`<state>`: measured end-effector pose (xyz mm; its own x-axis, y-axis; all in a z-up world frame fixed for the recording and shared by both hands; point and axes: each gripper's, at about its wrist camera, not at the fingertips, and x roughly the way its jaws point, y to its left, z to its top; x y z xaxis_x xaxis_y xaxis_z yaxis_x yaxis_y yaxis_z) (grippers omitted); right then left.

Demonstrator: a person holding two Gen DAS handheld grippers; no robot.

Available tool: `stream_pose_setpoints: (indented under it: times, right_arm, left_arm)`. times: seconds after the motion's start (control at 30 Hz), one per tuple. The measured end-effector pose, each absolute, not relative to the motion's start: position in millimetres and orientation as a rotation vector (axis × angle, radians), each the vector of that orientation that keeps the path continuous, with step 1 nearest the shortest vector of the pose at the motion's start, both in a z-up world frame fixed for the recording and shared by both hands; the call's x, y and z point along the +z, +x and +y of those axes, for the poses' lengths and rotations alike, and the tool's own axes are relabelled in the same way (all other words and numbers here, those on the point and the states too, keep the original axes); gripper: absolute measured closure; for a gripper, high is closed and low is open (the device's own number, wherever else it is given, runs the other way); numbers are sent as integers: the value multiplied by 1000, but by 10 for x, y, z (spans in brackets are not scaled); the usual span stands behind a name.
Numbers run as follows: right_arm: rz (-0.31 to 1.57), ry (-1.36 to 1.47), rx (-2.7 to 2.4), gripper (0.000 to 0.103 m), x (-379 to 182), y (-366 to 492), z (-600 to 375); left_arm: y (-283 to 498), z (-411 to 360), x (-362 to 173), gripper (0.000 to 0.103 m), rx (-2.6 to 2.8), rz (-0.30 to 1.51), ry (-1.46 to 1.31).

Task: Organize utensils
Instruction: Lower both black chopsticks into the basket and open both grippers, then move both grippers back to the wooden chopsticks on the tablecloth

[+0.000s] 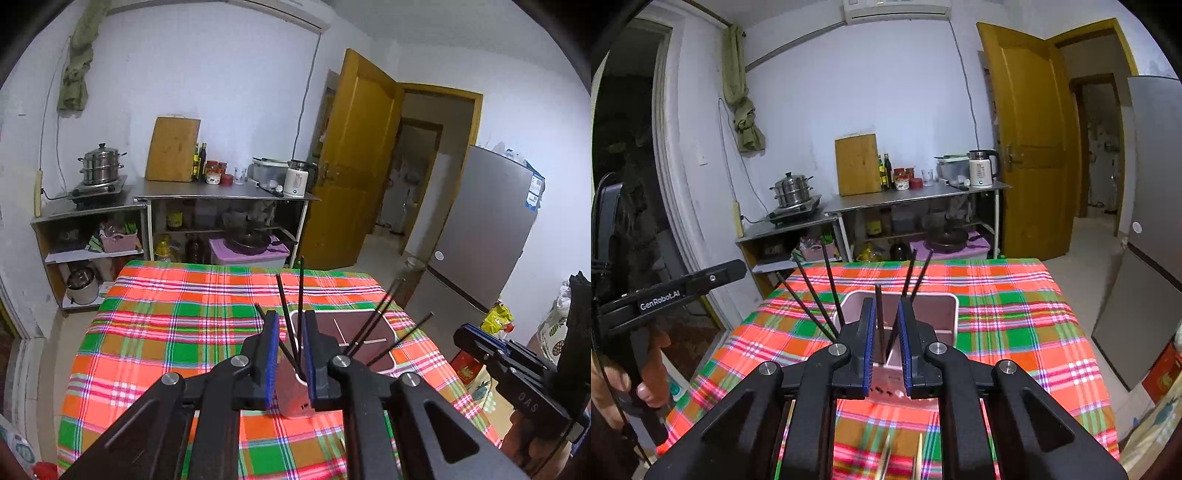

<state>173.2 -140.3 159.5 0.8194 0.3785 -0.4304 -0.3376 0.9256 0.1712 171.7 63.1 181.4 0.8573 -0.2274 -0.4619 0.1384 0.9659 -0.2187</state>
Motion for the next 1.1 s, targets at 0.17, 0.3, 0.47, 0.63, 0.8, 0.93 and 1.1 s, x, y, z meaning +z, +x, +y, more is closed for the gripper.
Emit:
stream_pose_setpoints:
  times: [0.17, 0.3, 0.47, 0.63, 0.8, 0.93, 1.1]
  right_arm:
    - [473, 101, 381, 91, 1554, 1480, -1490]
    - [486, 108, 380, 91, 1473, 1320, -1563]
    - [499, 115, 366, 91, 1313, 1123, -1683]
    - [532, 123, 353, 91, 1119, 985, -1785]
    - [564, 124, 340, 91, 935, 877, -1883]
    - [591, 125, 338, 91, 788, 802, -1921]
    - [615, 119, 333, 91, 669, 724, -1907]
  left_arm:
    - [1441, 601, 1730, 91, -196, 508, -190]
    - [1224, 516, 1562, 91, -200, 530, -192]
    - [1010, 411, 1326, 91, -203, 564, -172]
    - [830, 300, 1105, 91, -206, 596, -172]
    - [682, 218, 915, 91, -201, 613, -155]
    - [600, 174, 800, 91, -206, 624, -153]
    - [551, 119, 676, 91, -208, 642, -151]
